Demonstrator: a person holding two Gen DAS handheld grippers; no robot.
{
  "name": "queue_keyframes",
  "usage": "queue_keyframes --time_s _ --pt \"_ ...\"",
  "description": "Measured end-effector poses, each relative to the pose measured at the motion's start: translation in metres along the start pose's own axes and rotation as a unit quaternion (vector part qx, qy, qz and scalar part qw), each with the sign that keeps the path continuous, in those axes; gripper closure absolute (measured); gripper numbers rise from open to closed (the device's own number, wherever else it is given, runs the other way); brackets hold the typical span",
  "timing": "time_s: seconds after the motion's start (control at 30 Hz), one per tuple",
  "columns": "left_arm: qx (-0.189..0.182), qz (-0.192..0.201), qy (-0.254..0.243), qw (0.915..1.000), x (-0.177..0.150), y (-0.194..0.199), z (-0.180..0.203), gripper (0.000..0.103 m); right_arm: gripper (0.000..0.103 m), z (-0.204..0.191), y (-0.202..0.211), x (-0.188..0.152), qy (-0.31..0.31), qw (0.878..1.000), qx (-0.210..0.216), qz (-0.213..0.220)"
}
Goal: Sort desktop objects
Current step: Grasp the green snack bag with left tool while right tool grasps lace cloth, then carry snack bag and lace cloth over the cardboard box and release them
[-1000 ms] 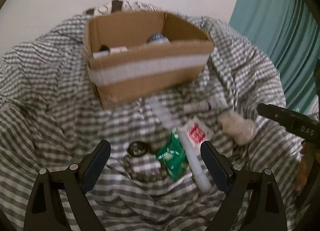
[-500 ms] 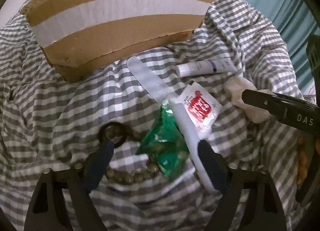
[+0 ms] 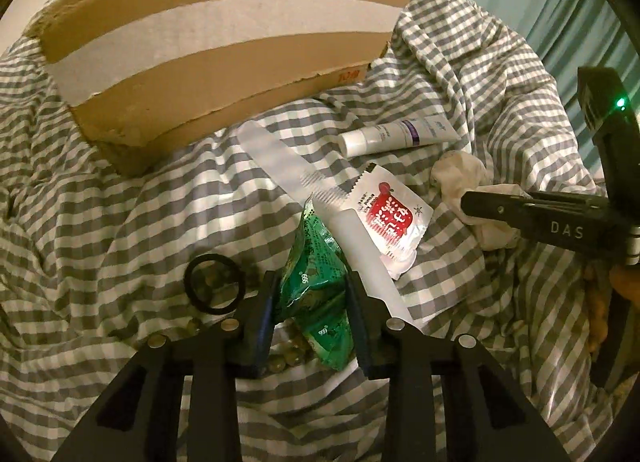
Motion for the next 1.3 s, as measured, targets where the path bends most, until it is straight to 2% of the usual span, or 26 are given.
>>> queue_keyframes --time_s 0.33,0.43,0.67,0.87,1.3 --pt "-0.003 0.035 0.027 0.999 -0.001 0.034 -0.015 0.07 0.089 -0.002 0.03 -0.006 -0.005 0.999 -0.003 0.044" --pt "-0.009 0.051 0.041 0.9978 0.001 0.046 -0.02 0.07 0.089 -0.004 0.048 -0.007 -0.004 0.998 -0.013 0.063" --pt "-0.004 0.098 0.051 0.9939 0.015 0.084 -0.032 0.07 0.089 -0.02 0.086 -0.001 0.0 0.995 0.001 0.103" --pt "0.031 0.138 0.031 0.9895 0.032 0.118 -0.043 0.07 0.089 -0.04 0.115 0.014 0.008 0.991 0.018 0.133" --pt "0.052 0.204 0.037 0.9769 0.093 0.169 -0.072 0.07 0.089 -0.09 0.166 0.073 0.058 0.978 0.043 0.195"
Point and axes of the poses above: each gripper's, at about its wrist camera, not at the fingertips, and y roughly against the way its jaws point, z to its right, x to its top, the point moved 8 cm from there along -y, roughly the way its jaws point, and after that the axes turned 2 degrees about -z, right-handed, at the moved point
